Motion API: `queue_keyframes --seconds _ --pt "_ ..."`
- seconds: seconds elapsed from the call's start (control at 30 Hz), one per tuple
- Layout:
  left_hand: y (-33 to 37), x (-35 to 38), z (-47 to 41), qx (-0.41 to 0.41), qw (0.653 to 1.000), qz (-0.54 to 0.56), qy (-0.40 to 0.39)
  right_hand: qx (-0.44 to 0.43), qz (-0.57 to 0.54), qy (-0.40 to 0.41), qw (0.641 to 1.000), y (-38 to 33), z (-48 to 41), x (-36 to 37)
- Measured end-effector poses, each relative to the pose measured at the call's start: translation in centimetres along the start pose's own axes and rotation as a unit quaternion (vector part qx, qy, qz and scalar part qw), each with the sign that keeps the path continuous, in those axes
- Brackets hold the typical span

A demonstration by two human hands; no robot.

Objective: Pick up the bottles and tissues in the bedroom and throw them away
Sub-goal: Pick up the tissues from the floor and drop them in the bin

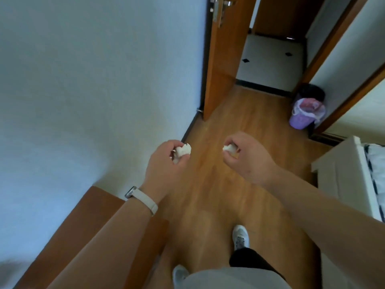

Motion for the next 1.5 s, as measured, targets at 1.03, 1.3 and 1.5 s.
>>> queue_keyframes --seconds 1.03,1.3,1.5 --pt "22.7 38.5 -26.7 0.124 0.973 -0.041 -0.189 0.206 0.027 0.083 0.975 39.1 -13.9 -16.6" --pt "20.5 45.2 -41.4 0.163 0.955 0.016 -0.249 0.259 0.089 0.128 0.953 44.4 -24.6 -14.2" --pt "20.7 47.4 -54.2 0.202 0.929 0.044 -0.307 0.31 0.122 0.157 0.93 46.2 -34.9 -13.3"
Point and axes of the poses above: each hand's wrist, its own z-axis away from the middle knuckle, its own x-axis out of the palm, y = z × x, the point moved 2 cm from there along -z, towards the middle knuckle, and after that the axes turned 7 degrees about y, right-handed, at the moved point
